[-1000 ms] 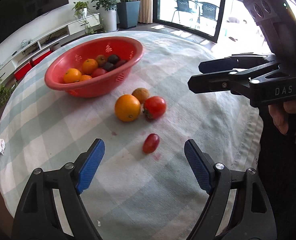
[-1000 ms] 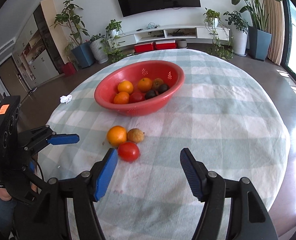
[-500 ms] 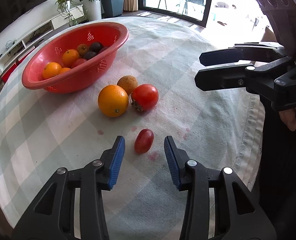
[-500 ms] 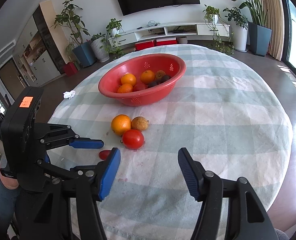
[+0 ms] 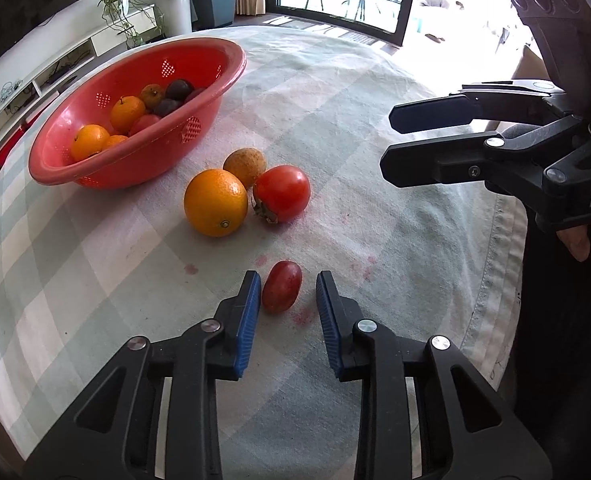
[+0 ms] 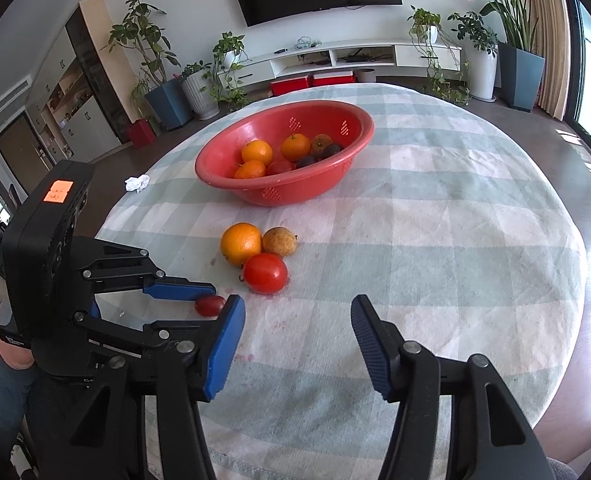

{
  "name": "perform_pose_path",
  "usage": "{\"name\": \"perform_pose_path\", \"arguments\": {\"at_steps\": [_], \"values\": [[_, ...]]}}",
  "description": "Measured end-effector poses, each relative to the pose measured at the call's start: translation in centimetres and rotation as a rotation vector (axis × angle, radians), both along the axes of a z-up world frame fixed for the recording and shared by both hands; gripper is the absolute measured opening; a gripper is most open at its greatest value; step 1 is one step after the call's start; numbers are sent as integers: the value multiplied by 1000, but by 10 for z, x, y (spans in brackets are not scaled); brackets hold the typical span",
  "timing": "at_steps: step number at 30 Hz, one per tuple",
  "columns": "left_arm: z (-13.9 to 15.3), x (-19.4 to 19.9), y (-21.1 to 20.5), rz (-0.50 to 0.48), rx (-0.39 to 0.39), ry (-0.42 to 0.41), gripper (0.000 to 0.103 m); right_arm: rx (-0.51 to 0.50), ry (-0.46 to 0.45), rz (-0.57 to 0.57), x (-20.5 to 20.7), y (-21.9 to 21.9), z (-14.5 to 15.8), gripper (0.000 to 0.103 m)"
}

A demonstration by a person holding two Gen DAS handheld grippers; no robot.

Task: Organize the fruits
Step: 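Grasp the small red tomato with the left tool, then grasp the red tomato with the right tool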

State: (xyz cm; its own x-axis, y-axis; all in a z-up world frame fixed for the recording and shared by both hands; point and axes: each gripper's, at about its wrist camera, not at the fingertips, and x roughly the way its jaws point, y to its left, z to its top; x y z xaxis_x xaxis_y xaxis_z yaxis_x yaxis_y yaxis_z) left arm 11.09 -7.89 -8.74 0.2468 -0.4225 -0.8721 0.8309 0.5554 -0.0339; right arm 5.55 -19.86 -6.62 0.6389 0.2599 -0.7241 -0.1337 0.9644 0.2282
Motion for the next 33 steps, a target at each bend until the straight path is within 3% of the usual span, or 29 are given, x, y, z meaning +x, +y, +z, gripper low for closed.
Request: {"name": "perform_pose_path", "arguments": {"at_steps": [10,18,29,33], "values": [[2,-3,2,-14,7,6,18,-29,14,13,7,3,1,57],[2,-1,5,3,-15,15,18,-63,20,27,18,7,3,57],[17,2,25,93,-89,2,18,-149,63,105,43,28,-11,55],[17,3,35,137,-117,5,18,-132,89,123,53,31,-17,55]]}}
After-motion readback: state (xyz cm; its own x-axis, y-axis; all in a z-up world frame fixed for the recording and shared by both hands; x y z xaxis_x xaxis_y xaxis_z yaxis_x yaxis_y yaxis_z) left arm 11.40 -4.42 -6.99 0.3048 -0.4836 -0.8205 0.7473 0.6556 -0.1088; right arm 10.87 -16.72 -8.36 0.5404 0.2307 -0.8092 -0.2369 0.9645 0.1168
